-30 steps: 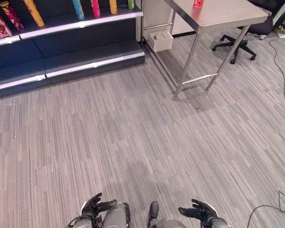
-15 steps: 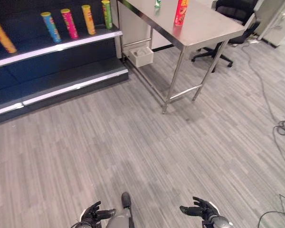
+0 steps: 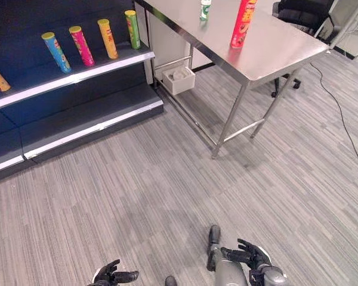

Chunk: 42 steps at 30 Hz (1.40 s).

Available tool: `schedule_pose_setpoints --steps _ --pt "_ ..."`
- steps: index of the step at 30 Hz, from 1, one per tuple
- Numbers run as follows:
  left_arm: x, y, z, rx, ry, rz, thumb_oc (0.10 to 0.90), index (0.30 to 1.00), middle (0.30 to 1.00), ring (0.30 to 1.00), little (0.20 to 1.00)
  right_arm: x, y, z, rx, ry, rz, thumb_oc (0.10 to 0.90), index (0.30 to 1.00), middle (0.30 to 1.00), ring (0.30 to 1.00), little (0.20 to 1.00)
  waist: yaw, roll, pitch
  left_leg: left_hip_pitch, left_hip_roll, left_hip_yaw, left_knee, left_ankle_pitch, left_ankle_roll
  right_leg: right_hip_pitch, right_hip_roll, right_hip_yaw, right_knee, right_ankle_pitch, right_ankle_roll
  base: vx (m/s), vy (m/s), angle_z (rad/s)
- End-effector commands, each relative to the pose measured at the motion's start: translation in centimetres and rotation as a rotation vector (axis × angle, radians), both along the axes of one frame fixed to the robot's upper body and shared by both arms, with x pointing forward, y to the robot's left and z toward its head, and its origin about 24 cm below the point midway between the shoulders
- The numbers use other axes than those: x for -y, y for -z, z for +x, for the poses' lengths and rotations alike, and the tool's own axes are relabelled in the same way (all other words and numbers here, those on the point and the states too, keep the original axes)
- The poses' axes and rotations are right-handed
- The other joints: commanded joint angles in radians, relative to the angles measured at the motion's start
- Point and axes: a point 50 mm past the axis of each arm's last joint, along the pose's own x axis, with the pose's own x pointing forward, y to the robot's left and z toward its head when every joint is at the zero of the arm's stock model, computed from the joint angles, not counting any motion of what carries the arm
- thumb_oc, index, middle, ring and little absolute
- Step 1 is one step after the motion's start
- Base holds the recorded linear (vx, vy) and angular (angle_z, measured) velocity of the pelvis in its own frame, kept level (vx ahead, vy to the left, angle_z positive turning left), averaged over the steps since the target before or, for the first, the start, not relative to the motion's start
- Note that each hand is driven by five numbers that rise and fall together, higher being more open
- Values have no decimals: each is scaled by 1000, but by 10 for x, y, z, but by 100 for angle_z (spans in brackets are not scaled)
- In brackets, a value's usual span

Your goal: Put the goods on the table back onto the shelves and tidy them up.

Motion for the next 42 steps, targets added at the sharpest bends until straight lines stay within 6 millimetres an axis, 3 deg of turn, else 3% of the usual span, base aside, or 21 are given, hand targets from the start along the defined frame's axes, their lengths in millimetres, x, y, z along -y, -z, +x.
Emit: schedule_pose_setpoints --steps 1,4,7,9,12,13,14,15,17,20,21,22,25,26,30,34,37,39,40,41,42 --pt "7 -11 29 115 96 12 800 900 900 900 900 29 -10 6 26 6 -105 800 900 900 900 900 -8 -7 30 -75 8 -52 2 67 -45 159 -21 -45 -107 190 72 321 -47 18" --pt "16 -9 31 115 132 -4 800 900 900 900 900 33 -8 -1 -1 5 -111 800 900 900 900 900 -15 -9 -4 -39 15 -76 2 37 -52 192 19 -22 -139 169 44 380 -76 -5" --pt "19 -10 35 124 142 -10 800 900 900 900 900 35 -6 -4 -19 12 -112 800 900 900 900 900 -10 1 -26 -36 53 -92 68 57 -75 234 42 -42 -139 153 21 335 -134 22" --pt "21 -11 38 134 153 -10 800 900 900 900 900 35 -7 -3 -6 12 -105 800 900 900 900 900 -14 4 -30 -70 93 -83 201 79 -110 263 54 -68 -133 120 -2 255 -175 -10" --pt "21 -14 44 154 148 -15 800 900 900 900 900 33 -6 -3 -8 7 -102 800 900 900 900 900 -5 -8 -12 -204 162 -71 532 199 -173 342 84 -92 -139 52 -59 199 -221 4" --pt "22 -15 46 166 133 -21 800 900 900 900 900 32 -6 -3 -7 8 -96 800 900 900 900 900 3 -15 -1 -236 185 -61 625 234 -179 364 90 -100 -139 32 -77 110 -148 27" --pt "22 -15 46 166 133 -21 800 900 900 900 900 32 -6 -3 -7 8 -96 800 900 900 900 900 3 -14 -1 -237 185 -62 626 234 -179 364 91 -101 -139 32 -77 199 -147 26" --pt "23 -15 45 166 124 -28 800 900 900 900 900 31 -5 -3 -14 10 -94 800 900 900 900 900 16 -13 16 -278 232 -31 653 237 -177 404 106 -99 -139 -9 -80 141 -76 10" --pt "24 -13 43 149 124 -33 800 900 900 900 900 29 -5 -2 -12 20 -84 800 900 900 900 900 26 -23 27 -335 267 35 591 230 -154 423 87 -99 -139 -13 -80 157 -19 7" --pt "26 -15 46 164 127 -37 800 900 900 900 900 30 -7 1 0 14 -91 800 900 900 900 900 33 -23 30 -369 276 55 433 210 -145 441 74 -88 -139 -24 -66 149 80 -4" --pt "26 -14 45 159 127 -29 800 900 900 900 900 29 -9 4 11 8 -95 800 900 900 900 900 39 -8 25 -383 269 40 261 242 -160 450 76 -76 -139 -44 -63 290 195 -22" --pt "26 -14 45 158 128 -26 800 900 900 900 900 30 -10 5 18 5 -96 800 900 900 900 900 50 3 24 -393 259 2 176 286 -168 465 81 -68 -139 -53 -61 322 217 -13" --pt "27 -9 36 124 129 -29 800 900 900 900 900 30 -12 9 30 -23 -105 800 900 900 900 900 76 27 24 -431 235 -99 18 377 -203 514 100 -25 -139 -90 -59 292 166 -39" --pt "28 -8 35 119 129 -32 800 900 900 900 900 31 -13 9 27 -26 -109 800 900 900 900 900 80 32 23 -440 234 -106 3 391 -214 529 106 -13 -139 -100 -60 387 226 -56" --pt "25 -8 31 112 120 -33 800 900 900 900 900 30 -10 6 9 -33 -103 800 900 900 900 900 85 36 9 -419 233 -71 2 388 -202 571 104 17 -139 -125 -54 237 163 -65" --pt "15 -5 20 76 74 -9 800 900 900 900 900 23 -5 4 -19 -52 -95 800 900 900 900 900 107 3 -24 -375 192 -53 26 330 -145 594 36 58 -137 -116 -22 265 237 -39" --pt "7 -8 22 88 52 13 800 900 900 900 900 21 -3 3 -33 -45 -90 800 900 900 900 900 116 -10 -27 -363 163 -35 47 282 -101 537 -7 83 -8 -119 6 171 229 -36" --pt "2 -10 26 95 51 32 800 900 900 900 900 24 -3 2 -32 -7 -84 800 900 900 900 900 108 -13 -21 -340 135 -30 44 261 -77 481 -25 103 108 -85 26 159 282 -27" --pt "0 -12 28 102 58 38 800 900 900 900 900 28 -3 1 -29 26 -84 800 900 900 900 900 94 -7 -14 -308 110 -33 38 232 -50 405 -43 117 263 -16 28 166 341 -8" --pt "-1 -13 29 102 61 42 800 900 900 900 900 31 -4 1 -26 39 -86 800 900 900 900 900 86 -2 -1 -283 97 -28 31 221 -35 361 -61 116 338 47 30 110 253 0" --pt "-1 -13 29 102 61 42 800 900 900 900 900 31 -4 1 -26 39 -86 800 900 900 900 900 88 -1 -4 -286 99 -27 32 221 -35 358 -58 117 336 49 29 56 227 6"
